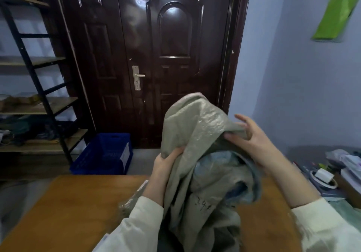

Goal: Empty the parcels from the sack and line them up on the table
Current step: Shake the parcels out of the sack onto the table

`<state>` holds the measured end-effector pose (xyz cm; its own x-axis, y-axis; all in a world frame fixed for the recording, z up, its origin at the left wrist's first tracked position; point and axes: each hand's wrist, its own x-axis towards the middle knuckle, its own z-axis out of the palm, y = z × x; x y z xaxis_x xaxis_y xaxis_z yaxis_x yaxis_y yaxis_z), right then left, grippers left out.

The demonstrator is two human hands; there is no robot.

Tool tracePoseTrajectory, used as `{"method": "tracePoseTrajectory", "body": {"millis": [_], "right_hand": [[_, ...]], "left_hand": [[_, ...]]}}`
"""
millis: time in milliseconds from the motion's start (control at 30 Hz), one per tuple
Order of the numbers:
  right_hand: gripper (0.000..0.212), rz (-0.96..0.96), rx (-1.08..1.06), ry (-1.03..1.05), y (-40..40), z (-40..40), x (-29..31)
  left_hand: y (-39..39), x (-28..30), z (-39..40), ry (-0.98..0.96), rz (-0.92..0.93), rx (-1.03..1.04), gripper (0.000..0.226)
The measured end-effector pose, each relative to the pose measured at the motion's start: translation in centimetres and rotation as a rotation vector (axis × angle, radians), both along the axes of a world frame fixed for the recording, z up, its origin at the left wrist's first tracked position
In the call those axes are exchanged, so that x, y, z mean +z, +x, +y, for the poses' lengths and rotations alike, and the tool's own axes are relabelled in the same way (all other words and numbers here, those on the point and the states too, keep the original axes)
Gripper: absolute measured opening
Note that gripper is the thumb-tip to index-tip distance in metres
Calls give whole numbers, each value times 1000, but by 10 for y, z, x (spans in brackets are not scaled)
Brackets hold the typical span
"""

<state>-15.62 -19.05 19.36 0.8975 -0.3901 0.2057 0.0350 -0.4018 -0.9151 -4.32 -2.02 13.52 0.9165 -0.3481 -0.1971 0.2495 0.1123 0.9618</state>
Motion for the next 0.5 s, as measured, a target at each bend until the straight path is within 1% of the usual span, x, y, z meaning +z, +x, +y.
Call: {"method": "tracePoseTrajectory", "body": {"millis": [33,67,100,133,167,200,233,300,333,367,433,500], "right_hand": [[107,-17,-50,-106,-8,-2,10],[113,-57,-98,-241,-19,0,22],[113,-123,-124,-372,-32,2,31],[110,-226,-131,-420,-41,6,37],[107,-273,-104,-434,-46,16,44],[108,-235,-70,-484,-48,27,47],[113,-124,-64,-581,-41,38,46],[124,162,-55,-779,-17,43,29],[128,260,-24,-787,-6,43,19],[132,306,21,-745,5,39,8],[136,308,66,-567,16,30,-10],[130,268,46,-380,19,26,-23]], "left_hand": [[2,-2,3,7,-25,30,21],[3,-7,4,-7,-70,65,28],[4,-8,5,3,-115,96,37],[3,-7,4,19,-154,128,46],[0,-5,2,40,-194,150,53],[-3,-2,-1,51,-240,163,57],[-8,2,-4,75,-284,160,60],[-13,5,-11,63,-353,130,60],[-15,8,-13,47,-382,125,58],[-17,11,-15,29,-399,106,56],[-18,17,-17,-7,-394,45,55],[-19,23,-17,-34,-363,-109,57]]}}
